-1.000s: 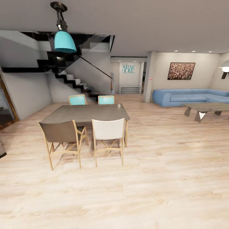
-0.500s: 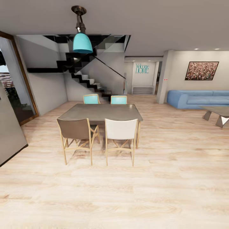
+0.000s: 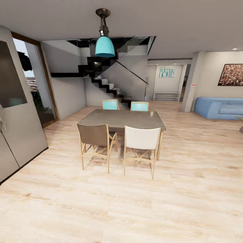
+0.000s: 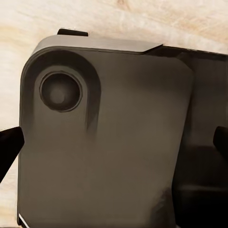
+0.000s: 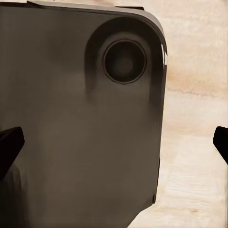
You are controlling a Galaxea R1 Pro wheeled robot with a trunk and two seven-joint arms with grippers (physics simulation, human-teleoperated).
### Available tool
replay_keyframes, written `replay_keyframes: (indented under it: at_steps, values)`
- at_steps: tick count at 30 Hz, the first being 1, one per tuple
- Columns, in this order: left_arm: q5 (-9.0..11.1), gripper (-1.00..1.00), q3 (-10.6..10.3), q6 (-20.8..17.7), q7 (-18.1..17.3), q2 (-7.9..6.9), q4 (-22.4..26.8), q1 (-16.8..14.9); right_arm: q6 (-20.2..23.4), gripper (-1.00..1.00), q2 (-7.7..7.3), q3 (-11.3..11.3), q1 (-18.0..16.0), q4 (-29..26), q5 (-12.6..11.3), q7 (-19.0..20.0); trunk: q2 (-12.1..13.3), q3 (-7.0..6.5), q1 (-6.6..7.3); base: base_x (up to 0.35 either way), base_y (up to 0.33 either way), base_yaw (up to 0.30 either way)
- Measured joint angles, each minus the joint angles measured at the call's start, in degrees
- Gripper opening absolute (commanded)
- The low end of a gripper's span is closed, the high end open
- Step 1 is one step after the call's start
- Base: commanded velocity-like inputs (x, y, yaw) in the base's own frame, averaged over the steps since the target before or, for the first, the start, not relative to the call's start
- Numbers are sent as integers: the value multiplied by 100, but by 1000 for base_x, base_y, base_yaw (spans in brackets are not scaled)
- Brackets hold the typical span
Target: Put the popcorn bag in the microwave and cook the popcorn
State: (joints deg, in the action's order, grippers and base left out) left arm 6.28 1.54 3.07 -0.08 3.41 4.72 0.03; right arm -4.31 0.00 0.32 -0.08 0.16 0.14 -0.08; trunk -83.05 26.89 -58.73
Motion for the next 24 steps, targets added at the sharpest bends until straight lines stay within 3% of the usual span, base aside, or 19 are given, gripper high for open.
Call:
replay_keyframes:
  at_steps: [24]
  values:
    - [0,100,-4,1,0,8,2,2,-5,100,-7,-8,0,0,-6,3,0,0,0,0,0,268]
